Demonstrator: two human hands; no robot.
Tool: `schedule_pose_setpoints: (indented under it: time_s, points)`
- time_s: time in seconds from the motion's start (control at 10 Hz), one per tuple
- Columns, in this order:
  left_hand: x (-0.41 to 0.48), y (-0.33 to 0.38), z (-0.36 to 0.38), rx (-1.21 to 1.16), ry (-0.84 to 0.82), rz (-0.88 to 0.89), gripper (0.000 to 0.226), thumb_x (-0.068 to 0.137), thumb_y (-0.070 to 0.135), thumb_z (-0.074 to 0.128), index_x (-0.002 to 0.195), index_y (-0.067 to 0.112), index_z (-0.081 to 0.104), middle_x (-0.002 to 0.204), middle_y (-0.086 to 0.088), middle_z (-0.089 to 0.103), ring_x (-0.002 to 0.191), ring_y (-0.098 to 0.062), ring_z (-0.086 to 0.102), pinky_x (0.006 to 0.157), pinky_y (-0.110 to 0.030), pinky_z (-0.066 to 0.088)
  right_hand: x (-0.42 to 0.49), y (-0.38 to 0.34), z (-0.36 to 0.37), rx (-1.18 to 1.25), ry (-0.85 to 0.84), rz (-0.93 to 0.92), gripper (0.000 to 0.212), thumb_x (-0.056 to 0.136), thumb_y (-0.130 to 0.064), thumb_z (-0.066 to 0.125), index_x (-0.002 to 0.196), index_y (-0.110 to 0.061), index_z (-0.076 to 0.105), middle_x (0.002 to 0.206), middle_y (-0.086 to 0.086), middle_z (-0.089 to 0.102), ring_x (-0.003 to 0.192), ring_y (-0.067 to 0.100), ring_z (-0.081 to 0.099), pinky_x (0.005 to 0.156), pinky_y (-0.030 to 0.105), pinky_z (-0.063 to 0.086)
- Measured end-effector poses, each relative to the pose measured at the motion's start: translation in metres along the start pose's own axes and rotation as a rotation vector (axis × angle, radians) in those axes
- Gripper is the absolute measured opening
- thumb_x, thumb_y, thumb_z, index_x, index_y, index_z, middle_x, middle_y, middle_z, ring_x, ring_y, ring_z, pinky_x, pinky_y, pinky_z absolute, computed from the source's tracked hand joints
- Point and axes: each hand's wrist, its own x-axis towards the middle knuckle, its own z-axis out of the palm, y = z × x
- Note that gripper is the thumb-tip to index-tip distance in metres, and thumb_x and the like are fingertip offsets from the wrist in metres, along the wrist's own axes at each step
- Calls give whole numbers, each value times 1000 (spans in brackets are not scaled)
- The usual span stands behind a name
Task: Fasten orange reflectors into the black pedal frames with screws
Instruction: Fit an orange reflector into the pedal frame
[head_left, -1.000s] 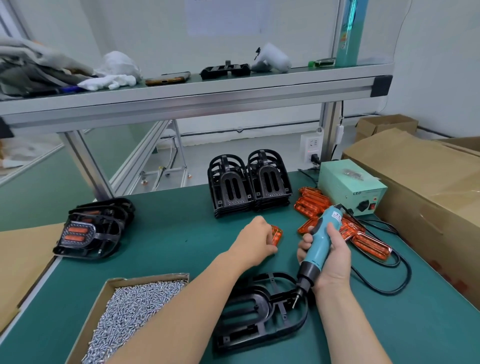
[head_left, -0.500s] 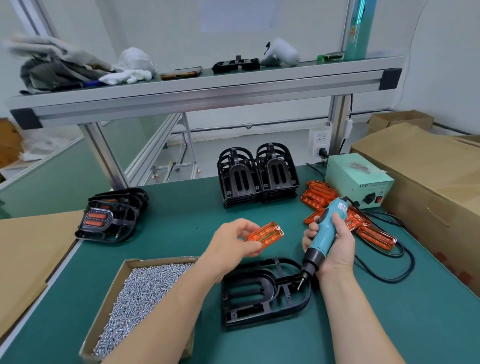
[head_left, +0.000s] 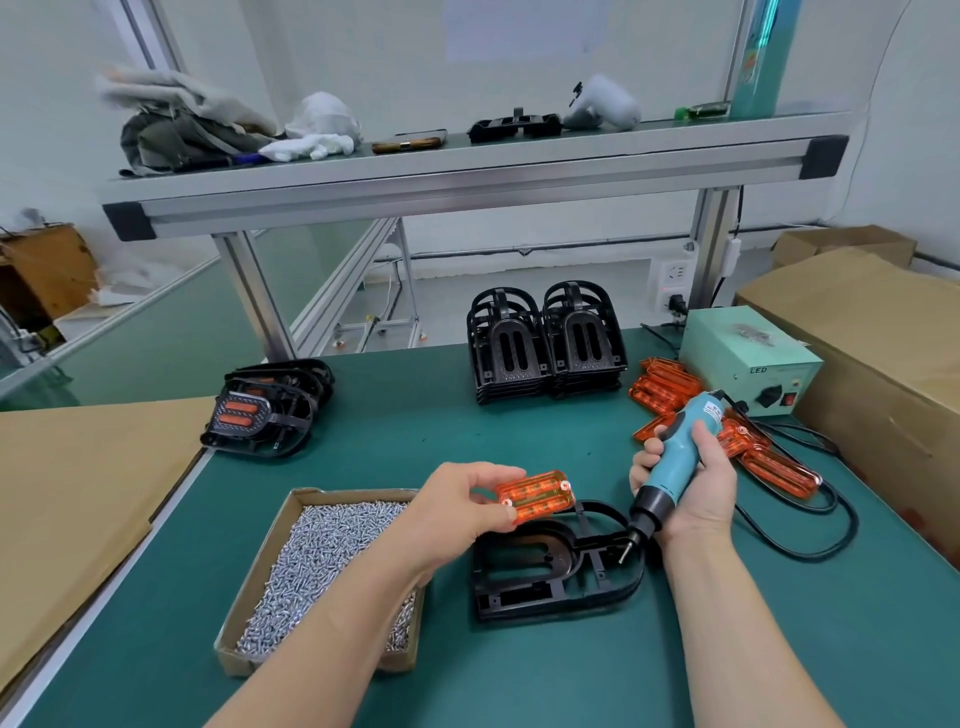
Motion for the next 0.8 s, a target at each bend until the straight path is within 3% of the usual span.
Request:
schedule_pose_setpoints:
  time_s: [0.1,0.2,0.3,0.4,0.6,0.7,0.8]
  points:
    - [-4,-5,-3,75,7,2,43,84,-4,68,120,19,69,109,-6,69,89,-20,73,97,-35,53,0,0,0,2,-5,1,31,96,-43,56,91,-12,56,74,2,55,56,11,48,44,18,40]
    - [-8,-10,-4,243,-2,36,39,88,0,66,123,18,69,108,2,58,90,-15,71,96,-34,53,0,0,0,3,-6,1,31,96,-43,56,91,-12,56,74,2,55,57,11,47,44,18,40]
    - [-11,-12,-6,507,-15,96,37,91,10,65,125,22,68,102,11,56,97,-8,62,94,-23,47,0,0,-1,9,-3,5,31,95,-43,57,92,-12,56,74,2,56,57,11,48,45,18,41]
    - [-14,-14,-6,674,-55,141,35,92,15,64,125,28,66,106,9,59,101,-12,54,97,-30,42,0,1,-1,12,-6,9,31,95,-43,57,92,-12,56,74,2,56,57,11,48,44,18,41]
    - [-18,-22,-2,745,-1,146,31,93,18,61,123,25,65,106,8,55,101,-10,53,96,-27,42,1,0,-1,8,-6,8,31,95,-43,57,92,-12,56,74,2,55,56,11,48,44,18,40]
    - [-19,-26,3,745,60,164,29,94,23,62,123,22,65,111,7,47,98,-9,49,91,-18,37,1,1,-2,5,-3,4,31,95,-43,57,92,-12,56,74,2,55,56,11,48,44,18,40]
    - [-18,-27,6,775,72,178,28,94,24,61,122,22,64,109,6,47,99,-12,51,90,-20,38,1,1,-2,7,-5,5,32,96,-44,57,91,-12,56,73,2,55,56,11,48,44,18,41]
